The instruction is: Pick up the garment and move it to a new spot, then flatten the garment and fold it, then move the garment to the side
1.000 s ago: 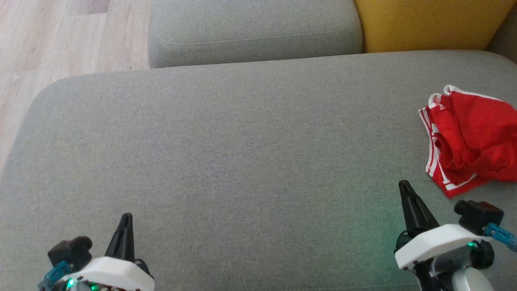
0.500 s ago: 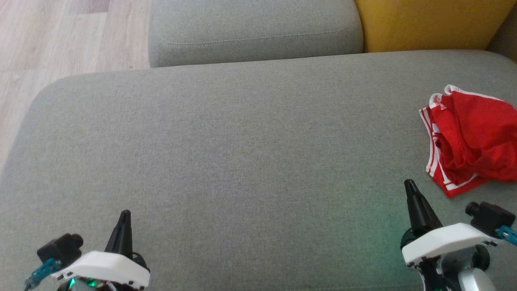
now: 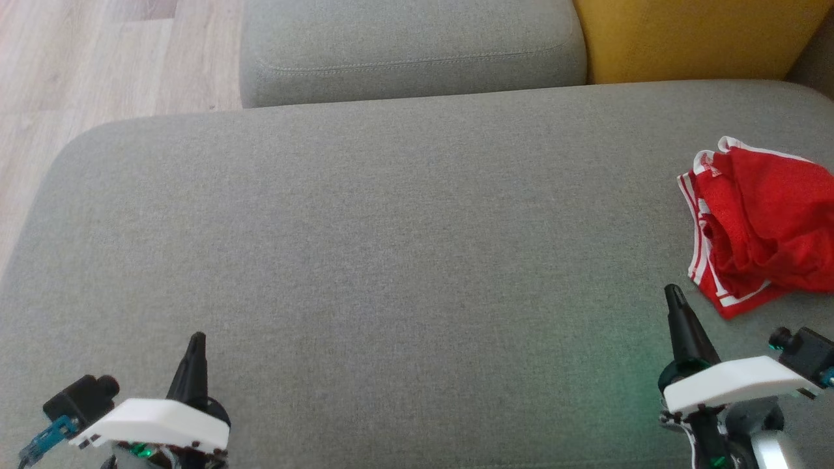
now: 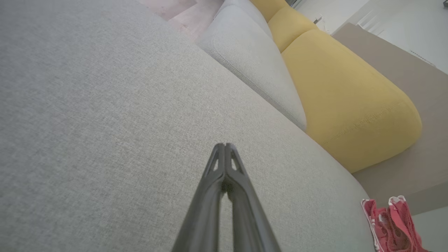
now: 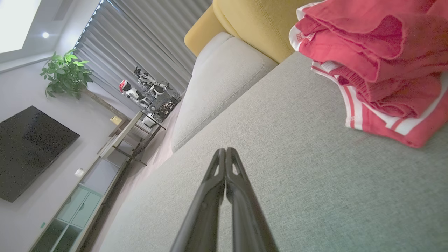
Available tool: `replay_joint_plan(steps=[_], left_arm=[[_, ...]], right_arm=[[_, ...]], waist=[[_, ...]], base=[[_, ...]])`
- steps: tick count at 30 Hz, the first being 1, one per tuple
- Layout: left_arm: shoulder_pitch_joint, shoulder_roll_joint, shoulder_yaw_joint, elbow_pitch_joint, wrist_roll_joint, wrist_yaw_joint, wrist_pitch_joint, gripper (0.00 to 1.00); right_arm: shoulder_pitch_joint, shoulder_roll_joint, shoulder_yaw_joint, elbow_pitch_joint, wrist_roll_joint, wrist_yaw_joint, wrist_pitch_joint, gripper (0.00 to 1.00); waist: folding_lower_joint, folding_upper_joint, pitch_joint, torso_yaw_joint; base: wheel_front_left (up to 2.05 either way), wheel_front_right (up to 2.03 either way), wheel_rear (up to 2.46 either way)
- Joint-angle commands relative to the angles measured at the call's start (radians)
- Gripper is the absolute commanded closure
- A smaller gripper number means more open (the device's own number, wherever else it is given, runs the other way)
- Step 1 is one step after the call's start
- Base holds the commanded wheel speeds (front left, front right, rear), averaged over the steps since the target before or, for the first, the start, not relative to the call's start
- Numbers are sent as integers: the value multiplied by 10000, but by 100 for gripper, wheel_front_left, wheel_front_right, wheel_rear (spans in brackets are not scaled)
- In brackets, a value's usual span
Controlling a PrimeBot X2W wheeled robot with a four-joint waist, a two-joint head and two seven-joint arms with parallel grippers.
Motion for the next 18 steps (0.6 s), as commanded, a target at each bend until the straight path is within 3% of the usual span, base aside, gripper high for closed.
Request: replay_joint_plan(steps=[1, 18], left_arm=[[-576, 46, 335, -249, -256, -75, 52, 100], [-870, -125, 716, -95, -2114, -368, 459, 100]], right_arm=[[-588, -173, 32, -288, 312, -4, -50, 100], [-760, -192, -159, -46, 2325, -5, -21, 100]], waist=[[0, 0, 2, 2], [0, 0, 23, 21]], base=[[0, 0, 0], [0, 0, 0]])
